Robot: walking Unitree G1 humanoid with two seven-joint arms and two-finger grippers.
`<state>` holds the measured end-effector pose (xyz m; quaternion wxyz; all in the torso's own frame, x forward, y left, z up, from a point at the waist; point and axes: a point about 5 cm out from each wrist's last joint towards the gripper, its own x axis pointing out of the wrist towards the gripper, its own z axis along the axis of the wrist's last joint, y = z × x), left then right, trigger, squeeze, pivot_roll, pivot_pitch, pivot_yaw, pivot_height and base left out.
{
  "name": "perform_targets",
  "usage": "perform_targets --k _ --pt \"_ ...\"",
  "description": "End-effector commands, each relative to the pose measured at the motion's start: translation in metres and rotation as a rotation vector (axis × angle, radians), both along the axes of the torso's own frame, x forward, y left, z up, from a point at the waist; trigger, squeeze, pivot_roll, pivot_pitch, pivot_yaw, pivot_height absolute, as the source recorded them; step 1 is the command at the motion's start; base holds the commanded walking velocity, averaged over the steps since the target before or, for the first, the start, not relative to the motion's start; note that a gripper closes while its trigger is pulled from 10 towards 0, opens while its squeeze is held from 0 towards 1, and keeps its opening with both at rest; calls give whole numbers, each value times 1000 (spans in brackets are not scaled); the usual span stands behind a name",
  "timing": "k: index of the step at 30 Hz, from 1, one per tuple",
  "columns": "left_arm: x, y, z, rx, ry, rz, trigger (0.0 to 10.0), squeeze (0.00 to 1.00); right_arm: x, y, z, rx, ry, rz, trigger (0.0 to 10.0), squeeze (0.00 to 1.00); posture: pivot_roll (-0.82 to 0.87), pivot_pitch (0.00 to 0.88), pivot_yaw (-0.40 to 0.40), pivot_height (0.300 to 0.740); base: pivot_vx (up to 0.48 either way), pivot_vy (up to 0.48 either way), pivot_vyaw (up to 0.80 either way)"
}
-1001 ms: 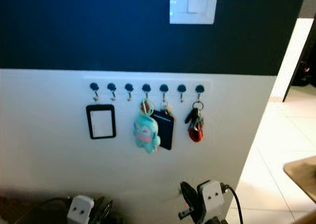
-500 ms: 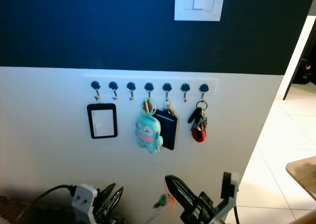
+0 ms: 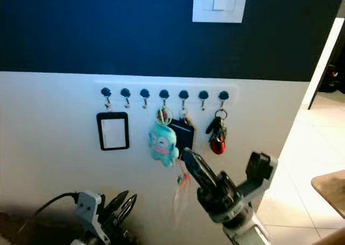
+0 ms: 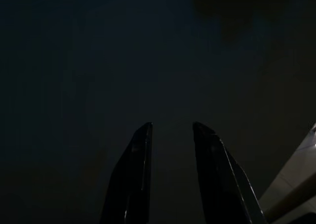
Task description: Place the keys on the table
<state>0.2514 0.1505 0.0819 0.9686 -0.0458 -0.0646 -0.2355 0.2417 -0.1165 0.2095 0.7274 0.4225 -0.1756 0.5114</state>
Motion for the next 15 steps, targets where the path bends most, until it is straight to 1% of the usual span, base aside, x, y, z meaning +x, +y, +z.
perform_targets --k 1,2,3,4,5,6,8,14,15 --pt "0 0 -1 0 12 3 10000 0 6 0 -7 -26 32 -30 10000 0 38 41 -2 740 0 0 0" --pt "0 -2 1 -2 9 -1 10000 0 15 2 -8 -62 39 -66 10000 0 39 42 -3 740 0 0 0" --pt "1 -2 1 -2 7 -3 10000 0 21 4 -9 -86 44 -89 10000 0 39 42 -3 740 0 0 0" --pt "1 -2 1 -2 7 -3 10000 0 21 4 -9 -86 44 -89 10000 0 39 42 -3 740 0 0 0" --pt "2 -4 4 -5 4 -14 10000 0 33 7 -8 -122 53 -128 10000 0 42 40 -6 740 0 0 0" --pt "2 -4 4 -5 4 -14 10000 0 33 7 -8 -122 53 -128 10000 0 42 40 -6 740 0 0 0" --pt "2 -5 6 -9 6 -22 10000 0 40 8 -5 -135 55 -145 10000 0 43 36 -8 740 0 0 0" --pt "2 -5 7 -17 9 -31 10000 0 39 8 -2 -130 44 -120 10000 0 42 31 -9 740 0 0 0" --pt "1 -5 8 -23 12 -43 10000 0 36 9 -3 -143 35 -94 10000 0 40 29 -8 740 0 0 0"
